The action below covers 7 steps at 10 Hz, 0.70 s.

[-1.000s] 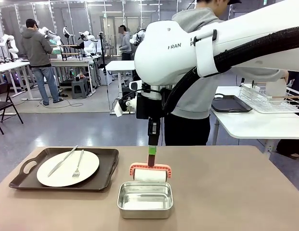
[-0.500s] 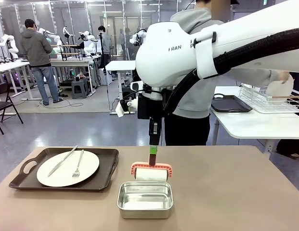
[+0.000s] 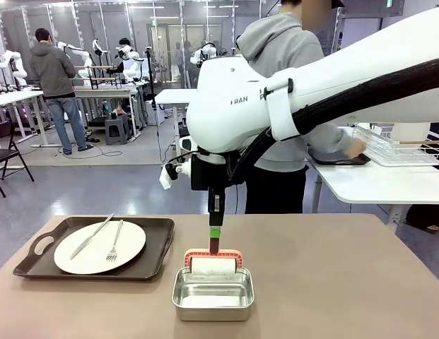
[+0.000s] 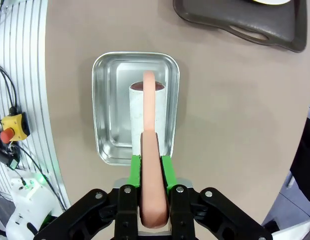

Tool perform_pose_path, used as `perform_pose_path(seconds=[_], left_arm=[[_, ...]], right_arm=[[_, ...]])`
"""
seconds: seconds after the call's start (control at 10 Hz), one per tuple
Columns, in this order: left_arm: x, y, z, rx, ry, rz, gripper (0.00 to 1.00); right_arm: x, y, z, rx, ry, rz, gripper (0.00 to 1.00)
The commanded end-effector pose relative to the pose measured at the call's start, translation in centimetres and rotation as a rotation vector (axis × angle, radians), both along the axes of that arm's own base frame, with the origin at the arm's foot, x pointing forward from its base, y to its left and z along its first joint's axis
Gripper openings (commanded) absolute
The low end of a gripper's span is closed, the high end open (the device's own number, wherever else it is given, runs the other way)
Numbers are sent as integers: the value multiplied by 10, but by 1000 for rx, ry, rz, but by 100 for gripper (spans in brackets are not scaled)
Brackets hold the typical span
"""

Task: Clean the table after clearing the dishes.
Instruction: Place the Lint Roller back on top of the Airtight Container.

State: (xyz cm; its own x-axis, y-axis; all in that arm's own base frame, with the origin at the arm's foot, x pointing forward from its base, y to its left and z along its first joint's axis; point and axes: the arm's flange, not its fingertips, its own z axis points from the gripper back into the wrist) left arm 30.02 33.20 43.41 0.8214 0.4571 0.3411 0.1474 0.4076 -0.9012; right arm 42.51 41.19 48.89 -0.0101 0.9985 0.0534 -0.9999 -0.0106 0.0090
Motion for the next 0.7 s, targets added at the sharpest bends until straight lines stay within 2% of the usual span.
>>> perform_pose_path(seconds=[0.0, 0.4, 0.5, 0.6], left_arm=[[-4, 2, 3, 4, -2, -13, 100], [-4, 2, 3, 4, -2, -13, 100], [-4, 2, 3, 4, -2, -13, 100], [-4, 2, 3, 4, -2, -13, 100]], right_arm=[[9, 10, -8, -3, 40, 33, 21], [31, 13, -39, -21, 43, 69, 21], [38, 11, -48, -39, 20, 112, 21], [44, 10, -57, -11, 31, 132, 21]])
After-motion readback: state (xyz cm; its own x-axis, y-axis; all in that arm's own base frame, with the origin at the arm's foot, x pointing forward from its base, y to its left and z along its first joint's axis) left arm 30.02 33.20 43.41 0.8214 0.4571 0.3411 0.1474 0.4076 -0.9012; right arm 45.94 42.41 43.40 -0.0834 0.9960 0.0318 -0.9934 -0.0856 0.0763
